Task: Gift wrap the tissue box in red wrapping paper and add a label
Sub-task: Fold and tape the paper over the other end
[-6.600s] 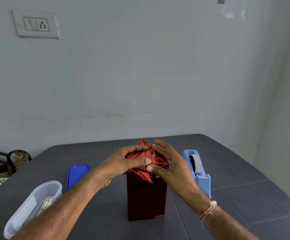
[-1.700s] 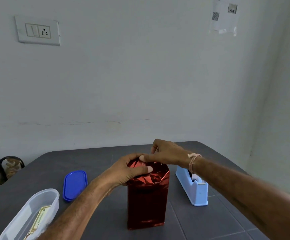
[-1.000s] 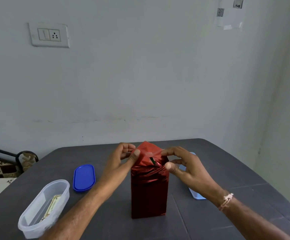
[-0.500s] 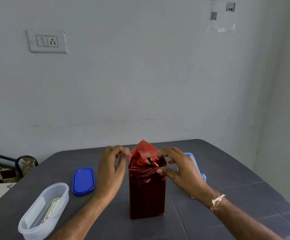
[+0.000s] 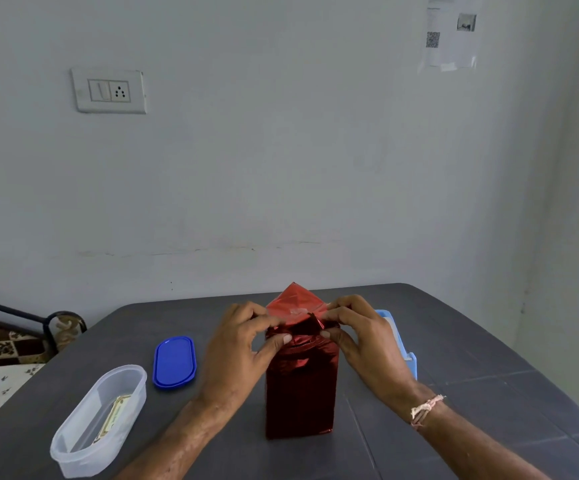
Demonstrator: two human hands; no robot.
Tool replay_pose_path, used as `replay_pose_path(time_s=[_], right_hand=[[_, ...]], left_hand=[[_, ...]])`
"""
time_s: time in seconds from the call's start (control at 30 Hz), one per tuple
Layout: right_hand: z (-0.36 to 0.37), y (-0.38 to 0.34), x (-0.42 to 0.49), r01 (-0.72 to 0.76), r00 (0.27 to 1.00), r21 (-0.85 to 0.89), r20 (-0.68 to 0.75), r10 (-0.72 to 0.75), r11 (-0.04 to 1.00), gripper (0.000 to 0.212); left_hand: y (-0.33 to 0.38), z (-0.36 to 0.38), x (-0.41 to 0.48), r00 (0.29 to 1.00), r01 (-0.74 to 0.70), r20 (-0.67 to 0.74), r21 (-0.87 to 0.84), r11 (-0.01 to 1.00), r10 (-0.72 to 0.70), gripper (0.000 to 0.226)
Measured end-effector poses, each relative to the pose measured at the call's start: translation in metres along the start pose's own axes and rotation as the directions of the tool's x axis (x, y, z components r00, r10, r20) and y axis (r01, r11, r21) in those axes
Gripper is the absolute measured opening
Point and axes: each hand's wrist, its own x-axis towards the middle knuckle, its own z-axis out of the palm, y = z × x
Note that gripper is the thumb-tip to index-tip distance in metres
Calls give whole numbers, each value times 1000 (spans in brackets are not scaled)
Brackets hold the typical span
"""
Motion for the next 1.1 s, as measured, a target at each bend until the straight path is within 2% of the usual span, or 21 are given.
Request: replay_pose_path(time_s=[0.27, 0.43, 0.53, 0.67, 0.8, 0.97, 1.1], right_hand=[[-1, -7, 12, -36, 999, 3, 6, 36, 999, 14], [-2, -9, 14, -151, 988, 110, -14, 153, 982, 13], [3, -10, 16, -211, 977, 111, -1, 213, 971, 8], [9, -11, 23, -286, 956, 209, -4, 293, 935, 6], [5, -18, 27, -340, 939, 239, 33, 342, 910, 7], [9, -17, 28, -340, 940, 218, 59, 336, 915, 11], [11, -13, 26, -349, 937, 220, 102, 334, 911, 7]], left_hand=[[5, 2, 12, 987, 160, 44, -186, 969, -155, 29], [5, 4, 16, 973, 229, 54, -267, 936, -222, 18], [3, 7, 18, 965, 263, 99, -326, 908, -244, 8], [5, 7, 20, 951, 309, 126, -391, 867, -282, 8], [5, 5, 24, 952, 306, 155, -399, 864, -265, 3], [12, 3, 34, 962, 270, 145, -394, 879, -231, 23], [15, 4, 45, 967, 245, 169, -425, 871, -189, 17]])
